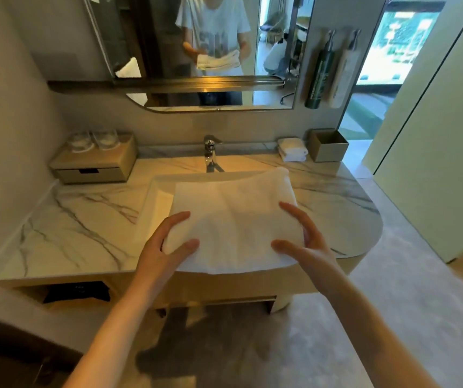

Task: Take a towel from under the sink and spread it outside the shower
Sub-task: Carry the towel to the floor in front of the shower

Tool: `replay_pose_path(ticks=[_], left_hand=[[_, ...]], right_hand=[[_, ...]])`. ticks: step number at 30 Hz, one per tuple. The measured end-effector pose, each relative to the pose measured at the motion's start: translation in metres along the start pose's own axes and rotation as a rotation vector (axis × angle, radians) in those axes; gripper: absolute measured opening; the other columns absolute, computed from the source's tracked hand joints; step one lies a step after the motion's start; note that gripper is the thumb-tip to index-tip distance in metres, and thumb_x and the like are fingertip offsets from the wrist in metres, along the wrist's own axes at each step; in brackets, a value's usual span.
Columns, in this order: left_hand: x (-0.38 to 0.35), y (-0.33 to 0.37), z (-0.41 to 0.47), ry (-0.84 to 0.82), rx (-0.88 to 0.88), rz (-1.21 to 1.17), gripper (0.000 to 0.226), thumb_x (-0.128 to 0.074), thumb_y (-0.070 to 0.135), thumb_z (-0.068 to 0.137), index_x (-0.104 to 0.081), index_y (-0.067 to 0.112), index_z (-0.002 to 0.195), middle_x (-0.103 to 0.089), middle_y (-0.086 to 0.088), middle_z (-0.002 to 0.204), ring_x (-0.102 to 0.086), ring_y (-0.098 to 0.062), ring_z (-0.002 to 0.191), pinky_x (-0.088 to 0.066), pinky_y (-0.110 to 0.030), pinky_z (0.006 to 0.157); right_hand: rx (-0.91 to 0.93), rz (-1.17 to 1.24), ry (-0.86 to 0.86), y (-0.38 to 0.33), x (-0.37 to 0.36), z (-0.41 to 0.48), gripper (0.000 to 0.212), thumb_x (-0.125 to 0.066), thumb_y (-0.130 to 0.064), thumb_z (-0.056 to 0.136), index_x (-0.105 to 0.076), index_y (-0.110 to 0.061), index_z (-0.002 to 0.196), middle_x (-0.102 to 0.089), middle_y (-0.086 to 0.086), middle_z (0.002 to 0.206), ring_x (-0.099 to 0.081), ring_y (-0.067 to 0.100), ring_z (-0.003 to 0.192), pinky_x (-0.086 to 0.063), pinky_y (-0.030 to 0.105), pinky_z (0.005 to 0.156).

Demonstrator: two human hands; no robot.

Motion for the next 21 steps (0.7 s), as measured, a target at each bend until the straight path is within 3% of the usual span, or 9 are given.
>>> replay_pose_path(ticks=[6, 11, 15, 21], left_hand=[[-0.03, -0.001, 0.017, 0.053, 0.004, 0.047, 0.047, -0.072, 0.017, 0.084, -0.055, 0.038, 0.124, -0.044, 0.031, 0.125, -0.037, 0.032, 0.102, -0.038, 0.003, 0.072], [-0.075, -0.004, 0.013, 0.167, 0.061, 0.021, 0.047, -0.073, 0.022, 0.084, -0.056, 0.047, 0.121, -0.045, 0.036, 0.125, -0.039, 0.025, 0.108, -0.043, -0.009, 0.077], [-0.117, -0.002, -0.015, 0.338, 0.157, -0.025, 0.047, -0.073, 0.028, 0.084, -0.056, 0.056, 0.117, -0.044, 0.051, 0.114, -0.039, 0.031, 0.101, -0.044, -0.012, 0.073], [-0.166, 0.025, -0.091, 0.628, 0.25, -0.045, 0.046, -0.076, 0.031, 0.079, -0.058, 0.059, 0.111, -0.048, 0.05, 0.107, -0.047, 0.027, 0.093, -0.047, -0.005, 0.062]], right_hand=[[0.022, -0.04, -0.033, 0.005, 0.031, 0.036, 0.067, -0.078, -0.017, 0.079, -0.049, -0.043, 0.134, -0.048, -0.027, 0.122, -0.057, 0.0, 0.101, -0.056, 0.021, 0.073], [0.001, -0.026, -0.164, 0.009, 0.072, 0.064, 0.067, -0.078, -0.02, 0.074, -0.052, -0.044, 0.13, -0.047, -0.02, 0.129, -0.053, 0.018, 0.113, -0.058, 0.032, 0.081], [-0.031, -0.043, -0.344, 0.011, 0.106, 0.082, 0.068, -0.076, -0.012, 0.08, -0.048, -0.043, 0.135, -0.044, -0.013, 0.134, -0.052, 0.023, 0.115, -0.058, 0.043, 0.087], [-0.041, -0.06, -0.638, 0.001, 0.122, 0.077, 0.065, -0.073, -0.008, 0.082, -0.051, -0.045, 0.131, -0.053, -0.011, 0.125, -0.059, 0.014, 0.106, -0.057, 0.027, 0.078]])
Point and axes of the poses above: each hand's wrist, its own z-axis towards the middle knuckle, its own x-axis out of the back of the hand, y = z × x, the point moved 9 cm from there along z, towards the middle knuckle
